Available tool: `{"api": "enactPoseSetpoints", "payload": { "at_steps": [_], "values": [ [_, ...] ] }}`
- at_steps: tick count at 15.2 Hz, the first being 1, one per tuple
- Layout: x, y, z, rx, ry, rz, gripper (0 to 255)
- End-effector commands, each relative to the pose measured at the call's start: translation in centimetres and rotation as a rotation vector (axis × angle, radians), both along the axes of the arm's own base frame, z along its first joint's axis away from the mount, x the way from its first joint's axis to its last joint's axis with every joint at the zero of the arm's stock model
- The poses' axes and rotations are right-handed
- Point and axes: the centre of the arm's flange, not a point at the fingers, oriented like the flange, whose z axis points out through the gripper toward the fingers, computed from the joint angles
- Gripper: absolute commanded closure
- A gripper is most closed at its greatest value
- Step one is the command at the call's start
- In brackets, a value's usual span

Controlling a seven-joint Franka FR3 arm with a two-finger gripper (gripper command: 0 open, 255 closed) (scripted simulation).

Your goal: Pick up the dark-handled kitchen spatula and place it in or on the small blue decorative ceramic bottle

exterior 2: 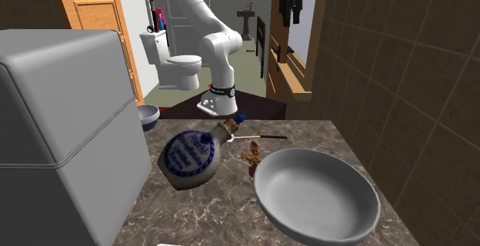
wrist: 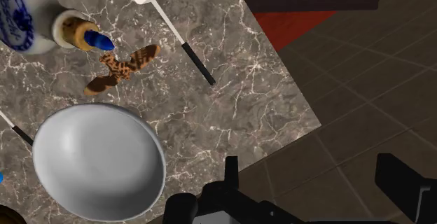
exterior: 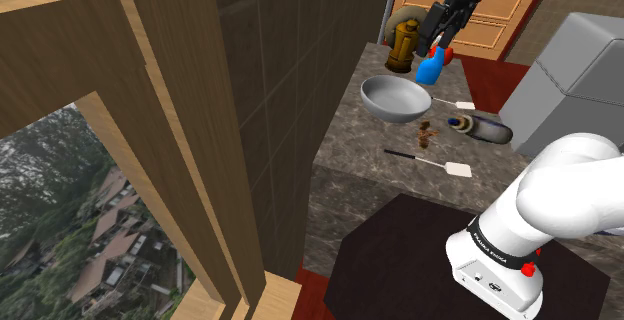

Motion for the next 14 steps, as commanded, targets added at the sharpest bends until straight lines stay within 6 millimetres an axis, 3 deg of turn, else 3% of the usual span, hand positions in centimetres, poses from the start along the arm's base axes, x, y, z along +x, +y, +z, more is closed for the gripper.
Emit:
{"api": "enactPoseSetpoints", "payload": {
  "at_steps": [1,14],
  "values": [
    [0.0,0.0,0.0,0.000,0.000,0.000,0],
    [-3.0,-6.7,-15.5,-0.013,0.019,0.236,0]
  ]
}}
